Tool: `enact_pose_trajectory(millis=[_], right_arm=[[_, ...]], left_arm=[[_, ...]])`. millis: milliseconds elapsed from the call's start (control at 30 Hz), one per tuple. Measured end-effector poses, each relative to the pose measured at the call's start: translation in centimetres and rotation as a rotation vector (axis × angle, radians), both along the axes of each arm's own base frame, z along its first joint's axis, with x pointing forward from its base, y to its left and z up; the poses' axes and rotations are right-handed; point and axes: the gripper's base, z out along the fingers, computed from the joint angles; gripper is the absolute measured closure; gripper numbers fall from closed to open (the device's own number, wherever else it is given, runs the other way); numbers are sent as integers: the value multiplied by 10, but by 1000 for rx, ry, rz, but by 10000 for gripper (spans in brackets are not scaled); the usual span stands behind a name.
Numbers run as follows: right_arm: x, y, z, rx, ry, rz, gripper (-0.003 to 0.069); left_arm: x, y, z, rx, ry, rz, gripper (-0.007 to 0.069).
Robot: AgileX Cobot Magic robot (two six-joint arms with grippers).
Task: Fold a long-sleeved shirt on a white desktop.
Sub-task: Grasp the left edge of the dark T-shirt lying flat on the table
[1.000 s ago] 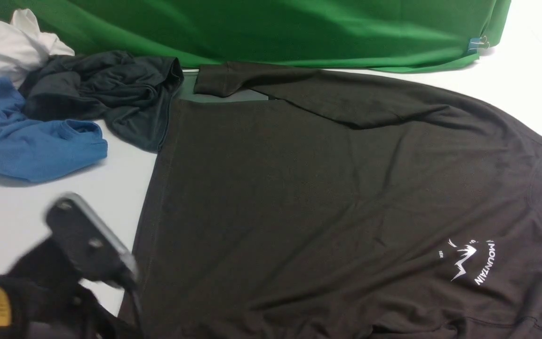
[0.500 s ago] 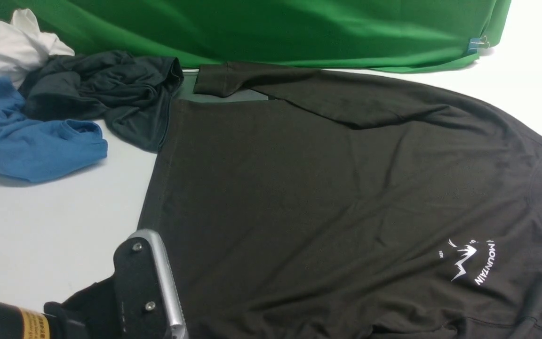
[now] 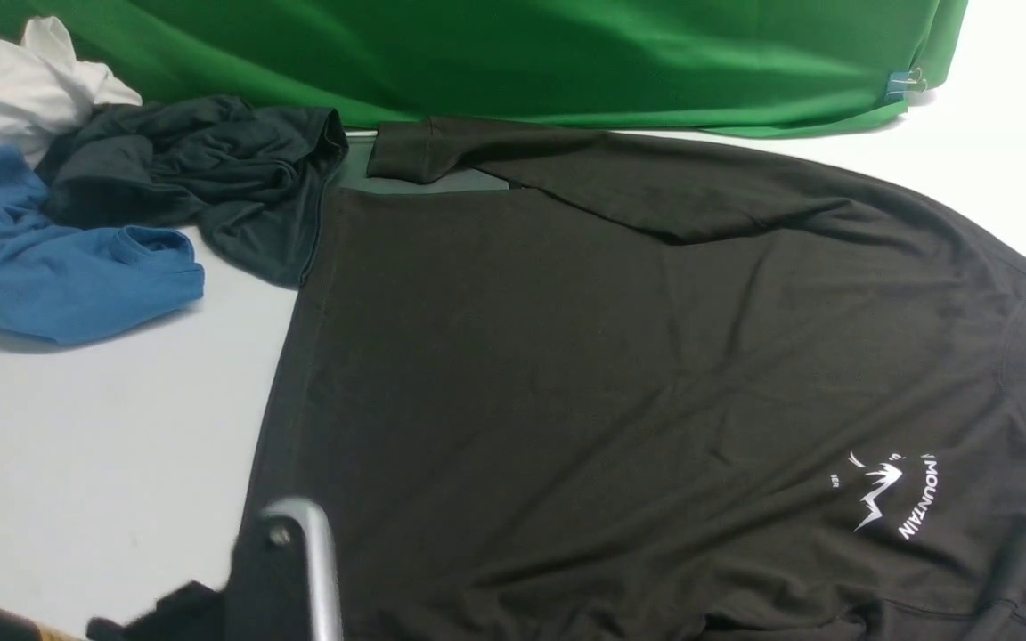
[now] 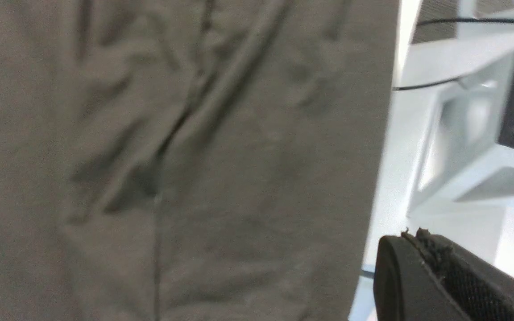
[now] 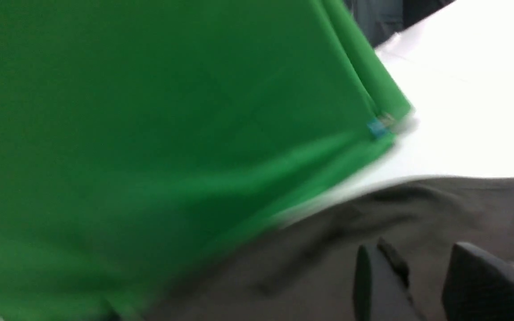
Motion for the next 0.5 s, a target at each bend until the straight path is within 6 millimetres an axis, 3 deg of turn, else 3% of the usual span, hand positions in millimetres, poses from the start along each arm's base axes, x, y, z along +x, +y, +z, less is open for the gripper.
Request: enact_pose_trajectory(millis=[133,267,400,500], right_arm=[[-1,-2,6,105,-75,-7,417],[-1,5,9,90,11,86,418],[-6,23,47,-191,196,364,419],[-5,35,70,-391,285,564,419]], left_arm=[[-4,-6,-3,21,12,-58,603],[-3,-13,-11,69,44,-96,603],[1,-24,-23,116,75,-131,585],[0,-33,-32,159,78,-201,523]])
